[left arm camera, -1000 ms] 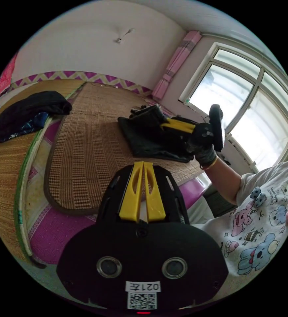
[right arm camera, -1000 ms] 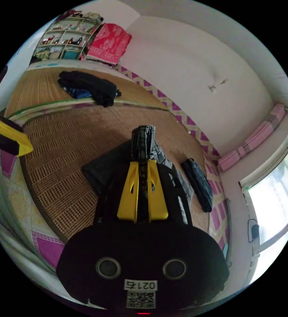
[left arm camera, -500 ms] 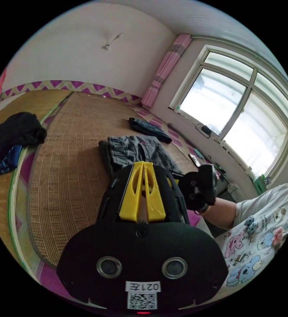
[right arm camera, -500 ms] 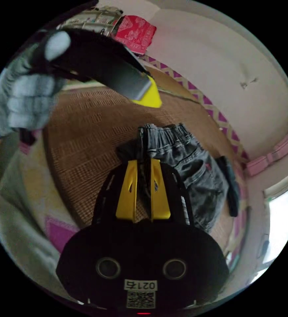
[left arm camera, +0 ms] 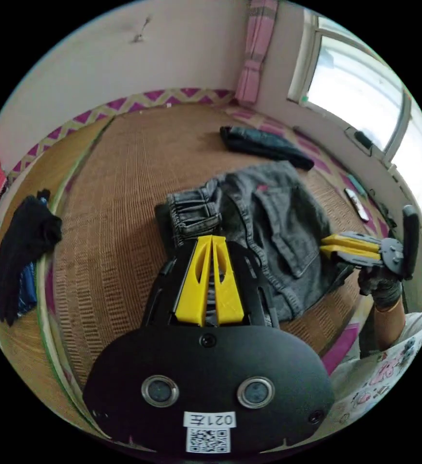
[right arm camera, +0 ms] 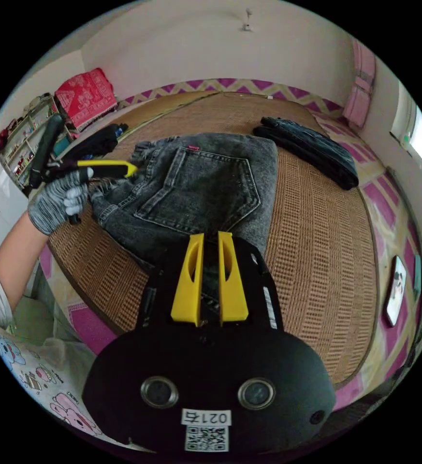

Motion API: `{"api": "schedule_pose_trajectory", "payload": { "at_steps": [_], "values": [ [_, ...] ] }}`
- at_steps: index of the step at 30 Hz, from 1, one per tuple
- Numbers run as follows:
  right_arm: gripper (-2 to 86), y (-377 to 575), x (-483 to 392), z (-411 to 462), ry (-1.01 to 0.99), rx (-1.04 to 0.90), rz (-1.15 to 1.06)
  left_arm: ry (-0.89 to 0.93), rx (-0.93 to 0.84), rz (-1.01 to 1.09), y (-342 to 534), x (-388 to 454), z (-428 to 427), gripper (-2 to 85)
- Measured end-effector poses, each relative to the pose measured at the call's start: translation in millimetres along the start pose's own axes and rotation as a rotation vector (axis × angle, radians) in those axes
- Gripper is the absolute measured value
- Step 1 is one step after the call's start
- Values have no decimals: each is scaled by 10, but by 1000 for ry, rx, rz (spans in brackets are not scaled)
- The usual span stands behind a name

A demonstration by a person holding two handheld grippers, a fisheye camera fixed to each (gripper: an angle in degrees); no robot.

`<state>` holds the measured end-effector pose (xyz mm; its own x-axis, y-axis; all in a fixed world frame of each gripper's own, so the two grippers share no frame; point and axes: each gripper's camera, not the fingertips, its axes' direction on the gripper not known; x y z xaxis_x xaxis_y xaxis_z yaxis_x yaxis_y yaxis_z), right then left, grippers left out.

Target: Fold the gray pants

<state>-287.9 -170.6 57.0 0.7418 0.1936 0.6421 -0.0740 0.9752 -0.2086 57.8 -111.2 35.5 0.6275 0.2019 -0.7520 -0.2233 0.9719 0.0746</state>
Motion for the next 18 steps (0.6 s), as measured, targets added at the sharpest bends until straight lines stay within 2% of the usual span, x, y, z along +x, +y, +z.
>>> {"api": "schedule_pose_trajectory", "payload": {
  "at_steps": [2,5,8,10,11,12,18],
  "values": [
    [57,7,124,41,-16,0,9,79,37,-79,33,-153,-25,-10],
    [57,13,282,-1,-33,10,-15,76,18,-112,-72,-198,-100,-10],
    [60,101,439,-117,-22,60,-27,62,165,-90,-80,-204,-334,-10],
    [63,129,515,-3,-32,8,-40,-6,126,-93,-75,-260,-299,-10],
    [65,151,554,148,-26,-34,-49,-23,40,-77,-67,-307,-159,-10],
    [66,168,580,205,-24,-36,-48,-3,87,-79,-23,-375,-162,-10],
    [69,147,917,144,-62,6,-38,-6,65,-78,-199,-569,-305,-9]
  ]
}}
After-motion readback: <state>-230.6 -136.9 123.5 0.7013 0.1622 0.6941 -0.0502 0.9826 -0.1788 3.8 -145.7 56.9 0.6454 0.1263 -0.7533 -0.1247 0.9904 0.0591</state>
